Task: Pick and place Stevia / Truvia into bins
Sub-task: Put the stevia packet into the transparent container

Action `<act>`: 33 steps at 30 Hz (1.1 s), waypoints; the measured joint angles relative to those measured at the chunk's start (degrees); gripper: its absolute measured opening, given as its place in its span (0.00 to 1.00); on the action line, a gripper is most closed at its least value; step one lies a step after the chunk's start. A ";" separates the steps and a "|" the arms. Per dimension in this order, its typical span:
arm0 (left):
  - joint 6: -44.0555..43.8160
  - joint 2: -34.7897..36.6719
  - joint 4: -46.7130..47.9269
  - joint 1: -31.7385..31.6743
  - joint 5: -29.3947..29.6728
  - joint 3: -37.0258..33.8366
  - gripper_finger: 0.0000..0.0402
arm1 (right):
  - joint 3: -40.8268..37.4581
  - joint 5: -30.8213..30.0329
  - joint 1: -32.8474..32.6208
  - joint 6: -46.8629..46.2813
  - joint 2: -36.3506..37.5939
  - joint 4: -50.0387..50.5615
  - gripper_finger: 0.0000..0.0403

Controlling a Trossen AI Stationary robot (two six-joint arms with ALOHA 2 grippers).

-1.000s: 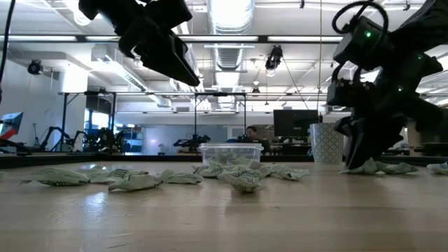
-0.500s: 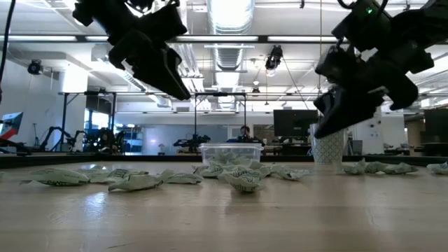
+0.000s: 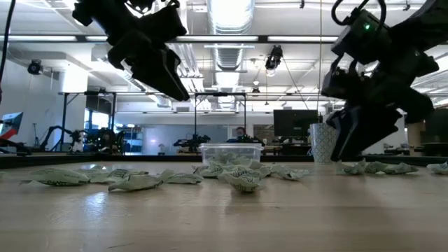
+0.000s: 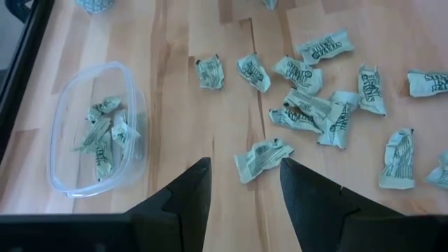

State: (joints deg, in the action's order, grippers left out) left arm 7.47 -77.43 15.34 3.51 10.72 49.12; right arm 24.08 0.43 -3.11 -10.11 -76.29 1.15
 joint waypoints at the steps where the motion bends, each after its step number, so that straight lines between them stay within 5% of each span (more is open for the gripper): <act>1: -0.41 0.00 -0.04 0.00 0.01 0.00 0.39 | 0.00 0.00 0.00 -0.02 -0.79 -0.01 0.40; 10: -1.14 0.00 -0.05 0.00 0.00 0.02 0.39 | 0.13 -0.76 0.00 -1.34 -4.31 -0.49 0.39; 19: -1.14 0.00 0.18 0.04 0.00 0.02 0.39 | 0.79 -0.70 -0.02 2.94 -3.69 0.03 0.07; 23: -1.14 0.00 0.21 0.04 0.00 0.05 0.39 | 2.80 -2.29 0.02 5.27 -3.69 -0.59 0.03; 33: -1.22 -0.15 0.21 0.02 -0.01 0.05 0.39 | 10.04 -16.97 1.88 20.74 -3.84 -13.71 0.03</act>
State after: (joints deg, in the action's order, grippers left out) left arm 6.25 -77.58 15.55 3.53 10.71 49.17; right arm 34.12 -16.55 -1.23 10.63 -80.14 -12.55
